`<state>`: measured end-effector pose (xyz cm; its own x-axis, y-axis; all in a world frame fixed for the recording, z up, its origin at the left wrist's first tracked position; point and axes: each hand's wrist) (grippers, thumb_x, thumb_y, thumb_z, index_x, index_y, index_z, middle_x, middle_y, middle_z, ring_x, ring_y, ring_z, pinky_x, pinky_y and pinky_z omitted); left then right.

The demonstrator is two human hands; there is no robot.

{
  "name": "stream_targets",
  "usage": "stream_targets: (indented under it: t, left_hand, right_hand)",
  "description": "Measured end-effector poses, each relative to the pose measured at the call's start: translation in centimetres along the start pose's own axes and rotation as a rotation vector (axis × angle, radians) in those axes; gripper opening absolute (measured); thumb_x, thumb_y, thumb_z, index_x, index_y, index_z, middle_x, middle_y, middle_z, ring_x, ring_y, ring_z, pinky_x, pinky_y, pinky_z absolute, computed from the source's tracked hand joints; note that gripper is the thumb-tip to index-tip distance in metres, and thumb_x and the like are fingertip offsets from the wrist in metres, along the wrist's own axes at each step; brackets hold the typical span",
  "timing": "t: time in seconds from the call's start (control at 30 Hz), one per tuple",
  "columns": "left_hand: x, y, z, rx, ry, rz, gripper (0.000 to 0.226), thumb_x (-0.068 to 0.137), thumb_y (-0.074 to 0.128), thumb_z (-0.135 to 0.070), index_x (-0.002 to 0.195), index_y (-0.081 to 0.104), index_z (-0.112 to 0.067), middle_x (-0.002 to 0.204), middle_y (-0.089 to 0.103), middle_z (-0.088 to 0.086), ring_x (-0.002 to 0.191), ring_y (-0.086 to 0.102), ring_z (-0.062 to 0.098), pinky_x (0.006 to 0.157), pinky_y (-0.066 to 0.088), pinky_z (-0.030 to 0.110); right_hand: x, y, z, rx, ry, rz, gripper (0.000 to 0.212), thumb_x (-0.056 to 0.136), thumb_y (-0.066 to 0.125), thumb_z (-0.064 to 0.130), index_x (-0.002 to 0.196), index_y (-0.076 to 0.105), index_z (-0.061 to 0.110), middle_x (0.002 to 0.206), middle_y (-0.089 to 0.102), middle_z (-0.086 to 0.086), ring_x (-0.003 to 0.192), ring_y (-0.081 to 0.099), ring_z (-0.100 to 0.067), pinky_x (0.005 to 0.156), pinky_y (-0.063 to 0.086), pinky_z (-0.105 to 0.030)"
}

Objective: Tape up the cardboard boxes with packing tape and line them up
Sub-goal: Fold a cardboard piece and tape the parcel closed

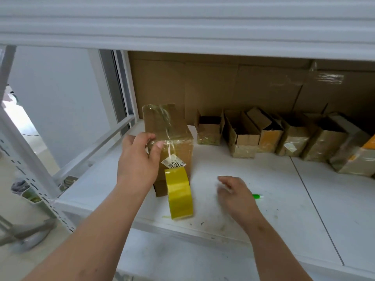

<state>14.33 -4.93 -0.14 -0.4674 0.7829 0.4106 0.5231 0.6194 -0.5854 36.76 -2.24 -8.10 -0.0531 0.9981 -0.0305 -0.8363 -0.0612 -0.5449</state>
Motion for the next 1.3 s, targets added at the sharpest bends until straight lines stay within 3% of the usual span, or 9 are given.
stream_targets:
  t: [0.1, 0.2, 0.33, 0.43, 0.6, 0.77, 0.97, 1.07, 1.3]
  left_hand:
    - [-1.1, -0.3, 0.3, -0.069, 0.008, 0.042, 0.049, 0.094, 0.056, -0.047, 0.141, 0.049, -0.033, 0.112, 0.041, -0.008, 0.084, 0.053, 0.001, 0.082, 0.039, 0.025]
    - [-2.1, 0.1, 0.9, -0.098, -0.020, 0.142, 0.073, 0.088, 0.066, -0.045, 0.150, 0.027, -0.046, 0.103, 0.046, -0.010, 0.087, 0.052, -0.002, 0.075, 0.037, 0.018]
    - [-2.6, 0.6, 1.6, -0.178, -0.074, 0.250, 0.100, 0.085, 0.074, -0.032, 0.149, 0.003, -0.059, 0.093, 0.055, -0.004, 0.083, 0.060, 0.011, 0.074, 0.050, 0.026]
    - [-3.0, 1.0, 1.4, -0.293, -0.127, 0.283, 0.109, 0.085, 0.075, -0.021, 0.141, -0.006, -0.067, 0.086, 0.061, -0.002, 0.077, 0.065, 0.009, 0.078, 0.056, 0.032]
    - [-2.8, 1.7, 1.1, -0.403, -0.147, 0.233, 0.107, 0.086, 0.073, -0.012, 0.143, -0.001, -0.065, 0.089, 0.066, 0.001, 0.075, 0.066, 0.010, 0.076, 0.056, 0.033]
    - [-2.2, 2.2, 1.3, -0.436, -0.134, 0.221, 0.100, 0.090, 0.068, -0.010, 0.149, 0.001, -0.055, 0.084, 0.070, 0.002, 0.081, 0.066, 0.005, 0.074, 0.043, 0.014]
    - [-1.7, 2.6, 1.5, -0.483, -0.130, 0.183, 0.091, 0.095, 0.061, -0.007, 0.150, 0.005, -0.052, 0.080, 0.068, 0.005, 0.076, 0.064, 0.005, 0.065, 0.042, 0.002]
    - [-1.6, 2.6, 1.3, -0.505, -0.126, 0.206, 0.092, 0.094, 0.061, -0.006, 0.150, 0.005, -0.054, 0.076, 0.066, 0.006, 0.075, 0.065, 0.011, 0.065, 0.050, 0.012]
    - [-1.0, 2.4, 1.9, -0.415, -0.122, 0.239, 0.099, 0.092, 0.060, 0.000, 0.143, 0.000, -0.061, 0.081, 0.066, 0.008, 0.081, 0.065, 0.008, 0.066, 0.035, -0.005]
  right_hand:
    - [1.4, -1.5, -2.8, -0.614, 0.083, 0.006, 0.047, 0.089, 0.051, 0.011, 0.135, 0.055, 0.021, 0.137, 0.048, -0.001, 0.124, 0.049, -0.022, 0.103, 0.044, -0.032]
    - [1.4, -1.6, -3.3, -0.946, 0.065, -0.036, 0.030, 0.092, 0.047, 0.023, 0.118, 0.059, 0.030, 0.115, 0.057, 0.005, 0.106, 0.055, -0.018, 0.090, 0.043, -0.032]
    - [0.9, -2.3, 0.1, -0.642, -0.093, -0.064, 0.019, 0.102, 0.043, 0.033, 0.117, 0.053, 0.029, 0.100, 0.061, 0.006, 0.089, 0.057, -0.017, 0.084, 0.041, -0.033]
    - [-0.5, -2.4, 5.2, -0.304, -0.330, 0.001, 0.028, 0.103, 0.045, 0.031, 0.128, 0.058, 0.028, 0.112, 0.064, 0.006, 0.097, 0.057, -0.012, 0.083, 0.047, -0.032]
    - [-1.7, -1.4, 10.4, -0.486, -0.550, 0.083, 0.032, 0.102, 0.043, 0.039, 0.122, 0.065, 0.030, 0.109, 0.067, 0.005, 0.099, 0.059, -0.015, 0.085, 0.051, -0.037]
    - [-0.5, 0.0, 11.6, -0.670, -0.592, 0.075, 0.034, 0.102, 0.039, 0.043, 0.101, 0.068, 0.025, 0.088, 0.061, 0.005, 0.086, 0.058, -0.020, 0.062, 0.040, -0.033]
    - [0.7, 1.3, 12.6, -0.742, -0.589, 0.026, 0.031, 0.101, 0.041, 0.040, 0.079, 0.053, 0.021, 0.081, 0.054, -0.001, 0.088, 0.059, -0.028, 0.062, 0.032, -0.032]
    - [1.2, 1.4, 12.7, -0.735, -0.565, 0.005, 0.030, 0.100, 0.044, 0.040, 0.084, 0.058, 0.019, 0.088, 0.062, -0.004, 0.092, 0.061, -0.030, 0.064, 0.034, -0.032]
    - [4.0, -1.6, 7.5, -0.731, -0.298, -0.007, 0.025, 0.097, 0.046, 0.033, 0.091, 0.068, 0.021, 0.075, 0.060, 0.001, 0.068, 0.056, -0.017, 0.052, 0.038, -0.028]
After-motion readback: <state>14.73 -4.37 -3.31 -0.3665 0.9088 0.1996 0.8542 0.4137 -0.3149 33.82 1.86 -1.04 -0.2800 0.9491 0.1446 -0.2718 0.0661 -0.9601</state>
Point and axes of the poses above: each hand's wrist, its own x-axis towards the middle knuckle, its own y-axis out of the palm, z = x × y
